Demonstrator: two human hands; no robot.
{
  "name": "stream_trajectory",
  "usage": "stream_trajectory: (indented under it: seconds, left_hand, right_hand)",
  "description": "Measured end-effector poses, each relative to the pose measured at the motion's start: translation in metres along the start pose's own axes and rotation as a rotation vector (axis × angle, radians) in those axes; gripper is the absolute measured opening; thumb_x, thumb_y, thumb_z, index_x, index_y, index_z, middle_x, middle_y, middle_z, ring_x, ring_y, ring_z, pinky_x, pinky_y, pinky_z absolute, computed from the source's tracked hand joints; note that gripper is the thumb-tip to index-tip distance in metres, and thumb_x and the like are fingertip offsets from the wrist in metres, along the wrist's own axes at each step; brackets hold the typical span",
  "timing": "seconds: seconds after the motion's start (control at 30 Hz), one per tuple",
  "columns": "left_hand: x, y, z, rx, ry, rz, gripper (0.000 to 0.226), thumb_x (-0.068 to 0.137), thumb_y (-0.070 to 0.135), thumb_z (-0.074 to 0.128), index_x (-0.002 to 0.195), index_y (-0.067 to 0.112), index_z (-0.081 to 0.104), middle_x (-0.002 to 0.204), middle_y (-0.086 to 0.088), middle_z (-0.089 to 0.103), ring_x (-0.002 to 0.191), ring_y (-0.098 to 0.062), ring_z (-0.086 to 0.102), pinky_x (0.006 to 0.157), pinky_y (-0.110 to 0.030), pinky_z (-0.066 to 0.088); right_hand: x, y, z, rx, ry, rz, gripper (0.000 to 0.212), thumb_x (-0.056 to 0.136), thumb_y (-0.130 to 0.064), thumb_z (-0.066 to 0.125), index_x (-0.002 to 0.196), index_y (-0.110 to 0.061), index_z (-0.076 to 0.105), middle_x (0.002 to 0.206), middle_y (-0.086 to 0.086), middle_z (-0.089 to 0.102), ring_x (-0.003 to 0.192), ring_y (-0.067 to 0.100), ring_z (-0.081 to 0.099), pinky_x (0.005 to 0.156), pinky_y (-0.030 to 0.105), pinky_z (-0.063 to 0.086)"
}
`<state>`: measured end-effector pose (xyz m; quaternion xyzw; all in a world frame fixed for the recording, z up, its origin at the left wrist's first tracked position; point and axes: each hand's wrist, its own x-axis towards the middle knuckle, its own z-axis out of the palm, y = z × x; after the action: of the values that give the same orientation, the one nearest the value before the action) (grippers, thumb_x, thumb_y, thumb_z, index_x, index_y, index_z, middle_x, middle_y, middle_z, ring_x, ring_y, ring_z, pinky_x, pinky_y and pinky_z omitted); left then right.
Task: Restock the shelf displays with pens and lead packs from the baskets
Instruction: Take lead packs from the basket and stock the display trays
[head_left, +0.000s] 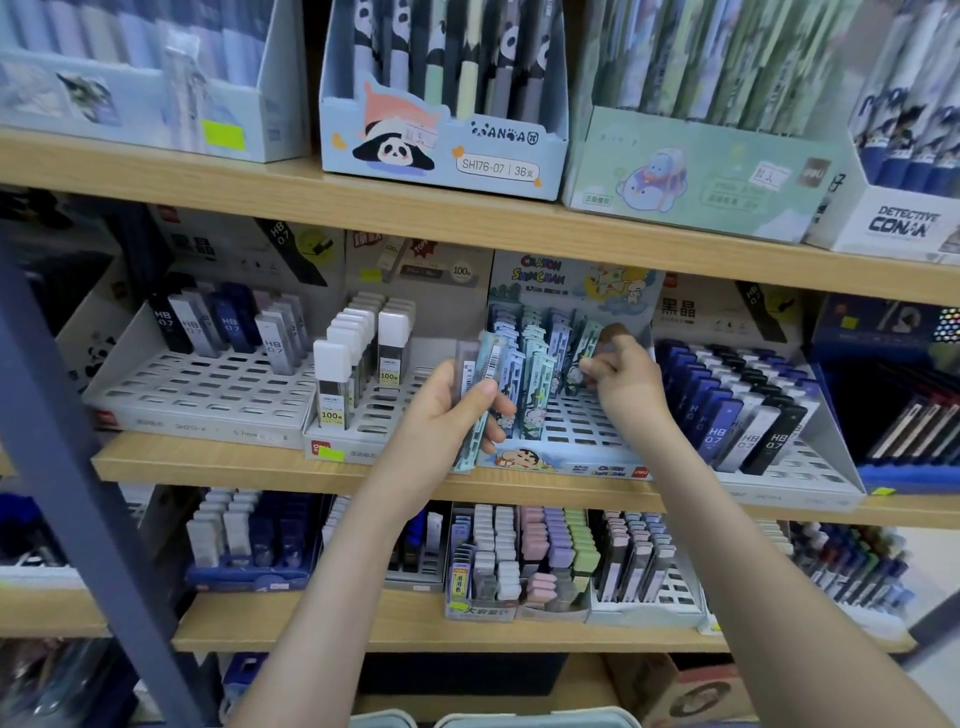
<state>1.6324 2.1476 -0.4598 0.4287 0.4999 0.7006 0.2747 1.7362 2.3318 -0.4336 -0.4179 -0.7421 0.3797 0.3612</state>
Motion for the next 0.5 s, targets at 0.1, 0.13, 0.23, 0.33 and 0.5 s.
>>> stream_trajectory:
  seconds: [0.1,0.13,0.23,0.33,0.5]
  left_hand:
    - [0.000,0.000,0.000,0.002,0.002,0.002,0.009,0.100,0.016,0.046,0.103,0.017,0.054,0.079,0.004,0.068,0.063,-0.010,0.059,0.058,-0.024,0.051]
    - [0.000,0.000,0.000,0.000,0.003,0.002,0.009,0.100,0.016,0.046,0.104,0.016,0.054,0.079,0.004,0.068,0.063,-0.010,0.059,0.058,-0.024,0.051]
    - [-0.001,-0.001,-0.001,0.009,0.004,0.003,0.009,0.101,0.016,0.045,0.105,0.016,0.053,0.079,0.004,0.068,0.063,-0.011,0.059,0.059,-0.025,0.050]
    - [-0.001,-0.001,-0.001,0.013,0.003,0.001,0.009,0.101,0.017,0.045,0.106,0.016,0.053,0.079,0.005,0.069,0.064,-0.011,0.060,0.059,-0.025,0.051]
    - [-0.001,0.000,-0.001,0.010,0.001,-0.005,0.009,0.101,0.016,0.045,0.105,0.014,0.053,0.080,0.004,0.068,0.064,-0.010,0.060,0.059,-0.024,0.051]
  right_hand:
    - [-0.005,0.002,0.004,-0.068,0.034,-0.155,0.037,0.096,-0.006,0.050,0.131,-0.012,0.040,0.079,-0.003,0.054,0.077,0.017,0.056,0.063,0.029,0.039]
    - [-0.007,0.003,0.005,-0.090,0.032,-0.190,0.044,0.096,-0.005,0.049,0.136,-0.016,0.035,0.081,-0.003,0.053,0.081,0.018,0.057,0.063,0.029,0.038]
    - [-0.013,0.008,0.009,-0.232,-0.007,-0.244,0.055,0.099,-0.002,0.039,0.142,-0.031,0.021,0.094,0.000,0.052,0.088,0.015,0.057,0.062,0.031,0.044]
    - [-0.016,0.008,0.009,-0.362,0.056,-0.347,0.052,0.098,-0.003,0.040,0.142,-0.027,0.027,0.108,0.010,0.050,0.095,0.023,0.054,0.074,0.041,0.049]
    - [-0.009,0.007,0.001,-0.549,0.133,-0.463,0.048,0.096,-0.001,0.041,0.141,-0.017,0.037,0.138,0.012,0.040,0.122,0.026,0.029,0.099,0.039,0.032]
